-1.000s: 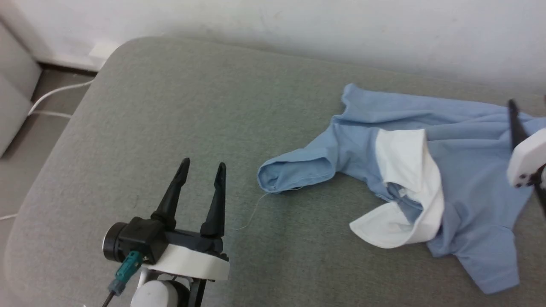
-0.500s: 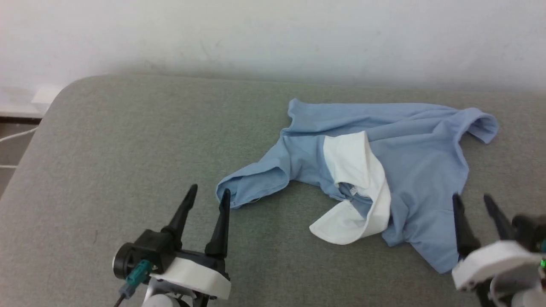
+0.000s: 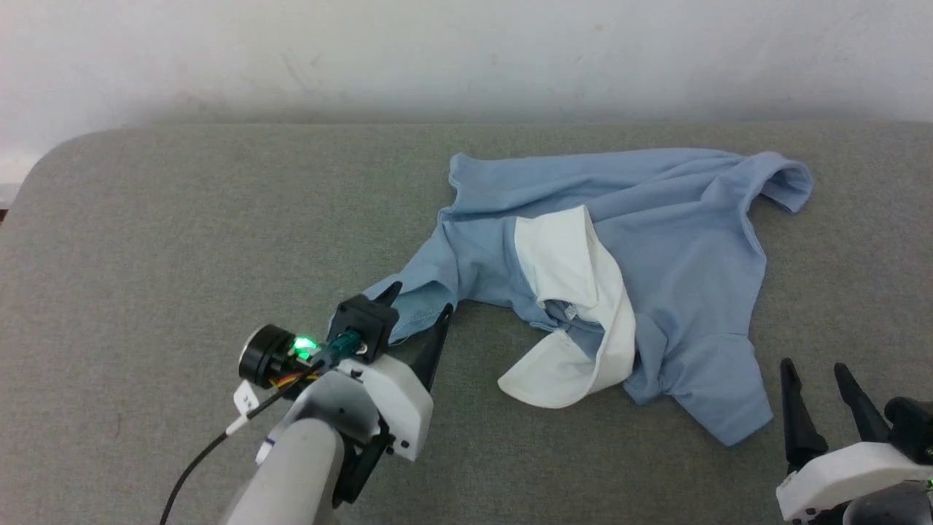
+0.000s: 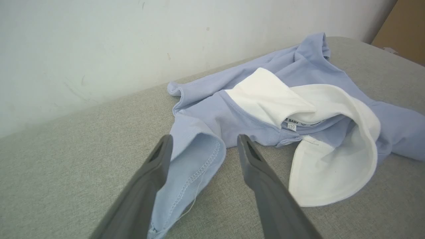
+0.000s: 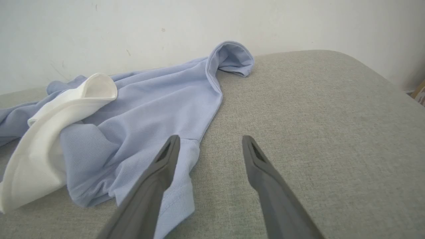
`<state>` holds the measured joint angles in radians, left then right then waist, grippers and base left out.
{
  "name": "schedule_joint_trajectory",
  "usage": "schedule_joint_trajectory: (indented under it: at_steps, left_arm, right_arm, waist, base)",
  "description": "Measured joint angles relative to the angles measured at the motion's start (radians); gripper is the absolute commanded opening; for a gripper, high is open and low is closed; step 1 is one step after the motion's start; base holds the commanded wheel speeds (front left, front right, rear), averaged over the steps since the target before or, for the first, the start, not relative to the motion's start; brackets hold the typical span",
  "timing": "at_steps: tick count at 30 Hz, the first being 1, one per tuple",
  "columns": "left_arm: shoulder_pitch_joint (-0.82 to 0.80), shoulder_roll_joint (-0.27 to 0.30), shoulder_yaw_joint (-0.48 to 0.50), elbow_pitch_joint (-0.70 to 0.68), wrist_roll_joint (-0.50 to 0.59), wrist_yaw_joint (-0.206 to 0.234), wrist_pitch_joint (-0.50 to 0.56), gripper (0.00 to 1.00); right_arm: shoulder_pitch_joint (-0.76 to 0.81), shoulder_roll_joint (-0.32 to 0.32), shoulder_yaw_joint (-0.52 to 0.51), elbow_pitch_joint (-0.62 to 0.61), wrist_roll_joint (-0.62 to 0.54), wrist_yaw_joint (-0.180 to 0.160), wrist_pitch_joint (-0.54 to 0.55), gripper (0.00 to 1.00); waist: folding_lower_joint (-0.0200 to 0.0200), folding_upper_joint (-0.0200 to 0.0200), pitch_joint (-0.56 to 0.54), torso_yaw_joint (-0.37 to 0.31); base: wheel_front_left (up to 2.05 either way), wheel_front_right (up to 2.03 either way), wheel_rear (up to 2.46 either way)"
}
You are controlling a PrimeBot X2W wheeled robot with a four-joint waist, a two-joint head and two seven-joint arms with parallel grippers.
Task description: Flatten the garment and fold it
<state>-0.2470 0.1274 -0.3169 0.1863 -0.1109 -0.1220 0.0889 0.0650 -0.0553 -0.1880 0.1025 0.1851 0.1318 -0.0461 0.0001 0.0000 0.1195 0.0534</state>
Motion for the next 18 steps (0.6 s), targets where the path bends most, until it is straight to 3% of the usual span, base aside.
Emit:
schedule_joint_trajectory:
  at_steps: [9,17,18]
  left_arm:
    - [-0.14,0.018,-0.043,0.08,0.119,0.054,0.165,1.0]
    - [-0.208,0.026,-0.063,0.163,0.129,0.053,0.146,1.0]
    - [-0.213,0.023,-0.063,0.167,0.123,0.052,0.128,0.6]
  right_arm:
    - [-0.018,0.001,0.023,0.016,0.016,0.0,-0.008,1.0]
    - [-0.032,0.002,0.047,0.049,0.027,0.0,-0.022,1.0]
    - [-0.035,0.002,0.05,0.052,0.027,0.0,-0.026,1.0]
  waist:
    - [0.0,0.0,0.057,-0.037]
    - [0.0001,0.0,0.103,-0.056]
    - [0.0001,0.0,0.108,-0.057]
  base:
    - [0.0,0.0,0.0]
    - [0.0,0.0,0.0]
    - [0.0,0.0,0.0]
